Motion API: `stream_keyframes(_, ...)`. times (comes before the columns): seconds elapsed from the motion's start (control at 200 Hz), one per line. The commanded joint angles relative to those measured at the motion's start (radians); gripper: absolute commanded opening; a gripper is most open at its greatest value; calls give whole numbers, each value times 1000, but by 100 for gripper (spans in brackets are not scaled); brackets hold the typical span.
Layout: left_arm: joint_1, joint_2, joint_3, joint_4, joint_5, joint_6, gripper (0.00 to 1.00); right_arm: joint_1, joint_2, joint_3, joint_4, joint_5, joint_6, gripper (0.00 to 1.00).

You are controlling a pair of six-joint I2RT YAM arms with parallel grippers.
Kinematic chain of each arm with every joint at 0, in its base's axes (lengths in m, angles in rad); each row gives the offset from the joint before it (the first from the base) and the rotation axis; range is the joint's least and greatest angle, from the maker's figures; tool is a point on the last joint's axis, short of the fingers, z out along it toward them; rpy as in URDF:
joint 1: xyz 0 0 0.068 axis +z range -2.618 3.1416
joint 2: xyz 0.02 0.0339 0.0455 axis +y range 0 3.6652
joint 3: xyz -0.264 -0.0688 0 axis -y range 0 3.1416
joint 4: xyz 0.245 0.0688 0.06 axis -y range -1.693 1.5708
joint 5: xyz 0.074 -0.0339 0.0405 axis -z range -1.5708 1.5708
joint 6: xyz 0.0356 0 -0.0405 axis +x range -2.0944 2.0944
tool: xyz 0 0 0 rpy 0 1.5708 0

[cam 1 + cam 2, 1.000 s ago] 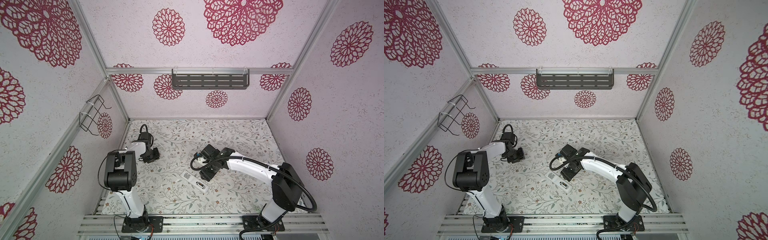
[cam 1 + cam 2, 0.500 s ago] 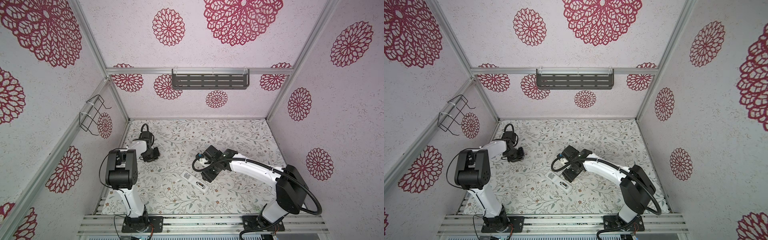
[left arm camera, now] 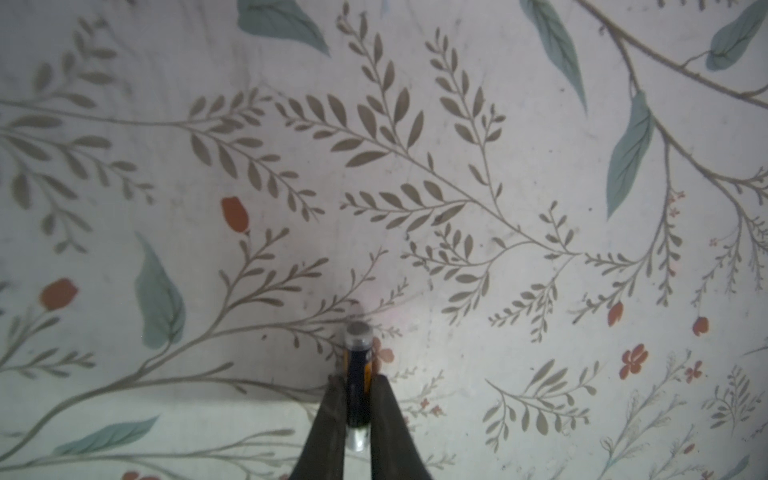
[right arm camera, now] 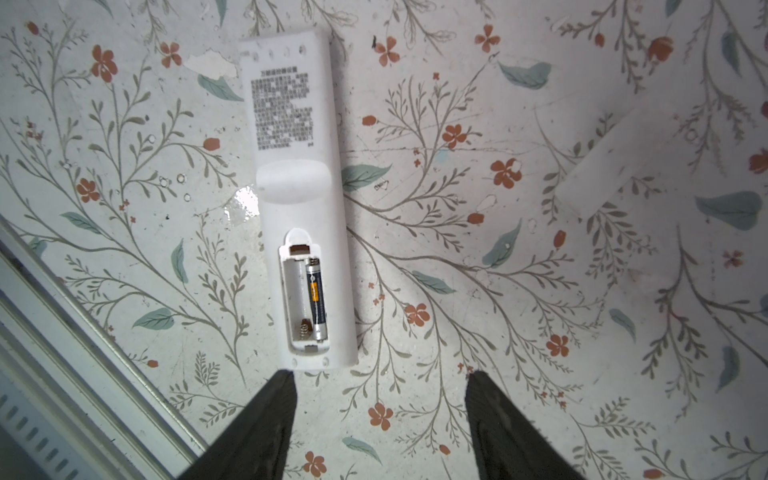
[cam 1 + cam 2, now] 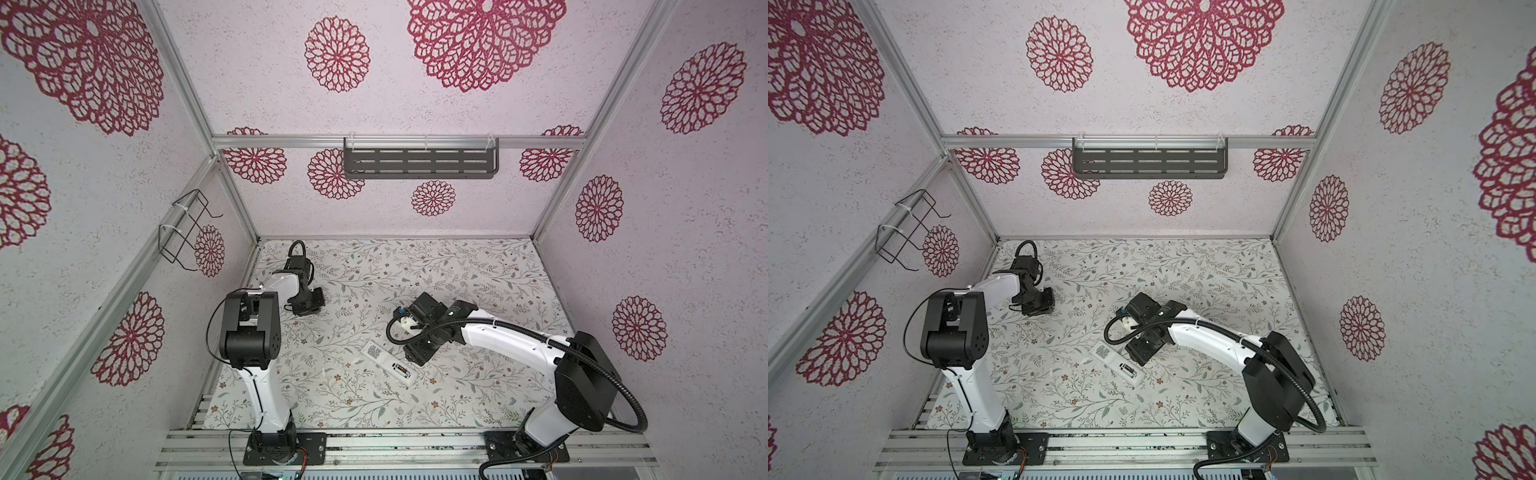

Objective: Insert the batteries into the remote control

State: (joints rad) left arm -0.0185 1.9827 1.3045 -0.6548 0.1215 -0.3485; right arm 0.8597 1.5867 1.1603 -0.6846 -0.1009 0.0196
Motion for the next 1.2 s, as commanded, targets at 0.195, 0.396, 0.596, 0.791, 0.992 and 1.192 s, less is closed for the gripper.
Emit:
stream_keyframes(0.195,-43,-8,-33,-60,-34,31,10,-8,-62,1,-4,21,22,69)
stream_keyframes(0.396,-136,-140,-149,-61,-48,-5,11,-23,-82,-20,-7,32,20,69)
stream_keyframes(0.596,-283,-346,-334,-76,-83,-99,11,-45,-111,-34,-16,31,16,69)
stream_keyframes(0.791,-469,-606,-449,-141,-130,-198,12,-58,-137,-61,-12,11,14,68)
stream_keyframes(0.992,-668,-680,-442,-174,-114,-275,12,-78,-215,-135,42,-12,0,69)
stream_keyframes(1.192,-870,-650,-441,-148,-104,-274,13,-168,-309,-211,84,-28,59,70)
